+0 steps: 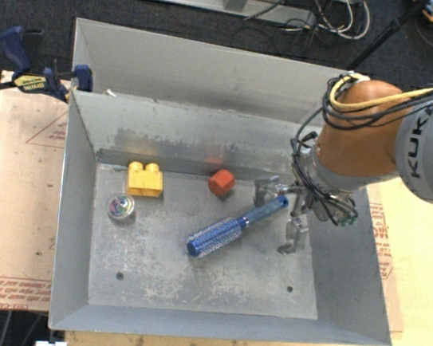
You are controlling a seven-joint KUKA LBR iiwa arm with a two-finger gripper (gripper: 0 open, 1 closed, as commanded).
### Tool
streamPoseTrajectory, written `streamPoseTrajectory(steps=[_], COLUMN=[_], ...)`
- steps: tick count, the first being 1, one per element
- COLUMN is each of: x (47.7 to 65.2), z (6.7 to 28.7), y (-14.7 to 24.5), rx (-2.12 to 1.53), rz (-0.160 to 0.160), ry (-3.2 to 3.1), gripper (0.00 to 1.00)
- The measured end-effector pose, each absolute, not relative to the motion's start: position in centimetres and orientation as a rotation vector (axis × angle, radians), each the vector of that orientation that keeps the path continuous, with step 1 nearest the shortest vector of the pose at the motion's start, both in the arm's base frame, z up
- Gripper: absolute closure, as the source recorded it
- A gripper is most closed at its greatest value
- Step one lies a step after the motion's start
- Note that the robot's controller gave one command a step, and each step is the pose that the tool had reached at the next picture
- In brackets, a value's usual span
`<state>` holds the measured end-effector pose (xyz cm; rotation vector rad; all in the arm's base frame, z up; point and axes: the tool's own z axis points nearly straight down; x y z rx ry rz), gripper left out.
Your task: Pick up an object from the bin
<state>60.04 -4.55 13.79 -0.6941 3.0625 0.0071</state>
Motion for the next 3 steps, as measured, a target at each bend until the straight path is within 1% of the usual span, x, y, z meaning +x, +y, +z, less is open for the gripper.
streamPoseTrajectory(steps=[1,2,3], x=[63.3,63.4,60.6], z=[6.7,7.1,24.1], y=[-0.4,-0.6,-1.4], rx=[-0.922,-0.916,-0.895], rz=[0.005,0.002,-0.004], ry=[3.002,3.001,3.001], gripper=[0.00,1.00,1.00])
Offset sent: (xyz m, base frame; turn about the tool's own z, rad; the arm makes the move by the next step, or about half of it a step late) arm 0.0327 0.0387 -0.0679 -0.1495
